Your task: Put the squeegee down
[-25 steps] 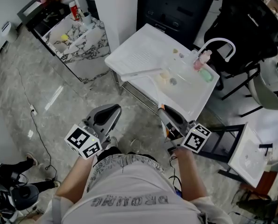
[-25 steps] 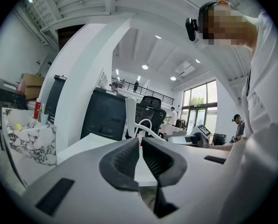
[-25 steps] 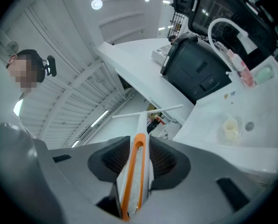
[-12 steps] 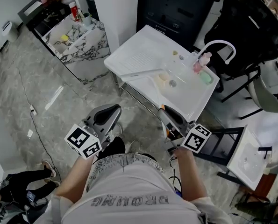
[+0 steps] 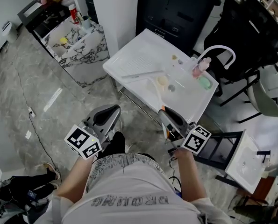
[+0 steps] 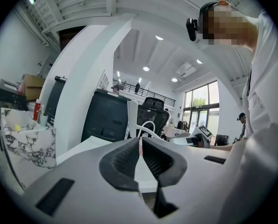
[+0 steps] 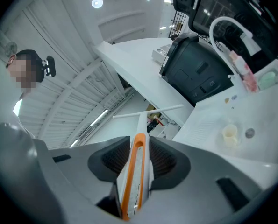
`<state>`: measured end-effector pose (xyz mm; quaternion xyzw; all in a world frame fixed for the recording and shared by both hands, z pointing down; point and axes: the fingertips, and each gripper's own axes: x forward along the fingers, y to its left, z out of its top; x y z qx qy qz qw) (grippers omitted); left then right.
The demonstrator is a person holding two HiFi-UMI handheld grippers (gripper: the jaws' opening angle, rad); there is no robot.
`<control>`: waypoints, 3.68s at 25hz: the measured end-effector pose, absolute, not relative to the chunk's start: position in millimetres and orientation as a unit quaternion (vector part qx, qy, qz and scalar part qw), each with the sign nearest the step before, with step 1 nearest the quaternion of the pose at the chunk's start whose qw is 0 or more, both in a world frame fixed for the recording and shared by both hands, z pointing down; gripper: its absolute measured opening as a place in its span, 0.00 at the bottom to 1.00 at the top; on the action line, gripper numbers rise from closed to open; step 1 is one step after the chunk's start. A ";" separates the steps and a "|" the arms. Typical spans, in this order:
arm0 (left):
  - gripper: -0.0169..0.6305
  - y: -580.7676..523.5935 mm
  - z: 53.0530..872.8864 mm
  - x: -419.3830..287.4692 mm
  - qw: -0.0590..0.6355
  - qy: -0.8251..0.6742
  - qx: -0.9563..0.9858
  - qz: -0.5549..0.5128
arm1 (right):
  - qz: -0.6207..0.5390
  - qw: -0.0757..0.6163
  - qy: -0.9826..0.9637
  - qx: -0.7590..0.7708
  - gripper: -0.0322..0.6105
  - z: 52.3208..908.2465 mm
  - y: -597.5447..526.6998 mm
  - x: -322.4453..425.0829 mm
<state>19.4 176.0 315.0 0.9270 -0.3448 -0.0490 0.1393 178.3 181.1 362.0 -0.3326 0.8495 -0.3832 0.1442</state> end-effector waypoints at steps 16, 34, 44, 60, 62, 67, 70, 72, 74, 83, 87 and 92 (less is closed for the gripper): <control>0.08 121.3 327.5 13.6 0.152 -0.345 0.925 -0.051 | -0.391 0.137 0.847 -0.332 0.26 371.3 128.5 169.1; 0.08 28.4 340.0 -15.8 0.174 -0.335 0.925 -0.047 | -0.406 0.129 0.837 -0.345 0.26 380.3 39.5 136.1; 0.08 -28.0 344.3 -43.8 0.187 -0.325 0.926 -0.048 | -0.413 0.119 0.830 -0.356 0.26 384.1 -9.5 108.2; 0.08 -94.9 344.9 -76.9 0.193 -0.296 0.934 -0.048 | -0.412 0.114 0.818 -0.385 0.26 383.2 -66.8 76.2; 0.08 -100.9 345.0 -80.9 0.193 -0.294 0.935 -0.049 | -0.412 0.113 0.817 -0.388 0.26 383.6 -71.7 73.2; 0.08 -108.4 348.6 -91.0 0.195 -0.296 0.933 -0.053 | -0.410 0.109 0.815 -0.394 0.26 386.7 -78.9 68.9; 0.08 -109.4 351.9 -94.7 0.199 -0.301 0.931 -0.054 | -0.409 0.105 0.816 -0.394 0.26 388.6 -81.4 68.3; 0.08 -110.2 353.4 -96.1 0.200 -0.303 0.930 -0.054 | -0.410 0.103 0.816 -0.395 0.26 390.1 -83.6 69.1; 0.08 -111.0 354.6 -96.7 0.201 -0.306 0.929 -0.054 | -0.410 0.101 0.816 -0.395 0.26 393.0 -86.0 70.6; 0.08 -114.6 357.2 -84.8 0.203 -0.332 0.920 -0.046 | -0.414 0.085 0.825 -0.375 0.26 402.0 -101.7 85.7; 0.08 -116.9 359.6 -77.9 0.206 -0.347 0.914 -0.042 | -0.418 0.080 0.830 -0.359 0.26 406.2 -112.1 89.3; 0.08 -122.7 364.3 -70.8 0.210 -0.365 0.906 -0.035 | -0.424 0.070 0.835 -0.343 0.26 416.5 -126.0 95.7</control>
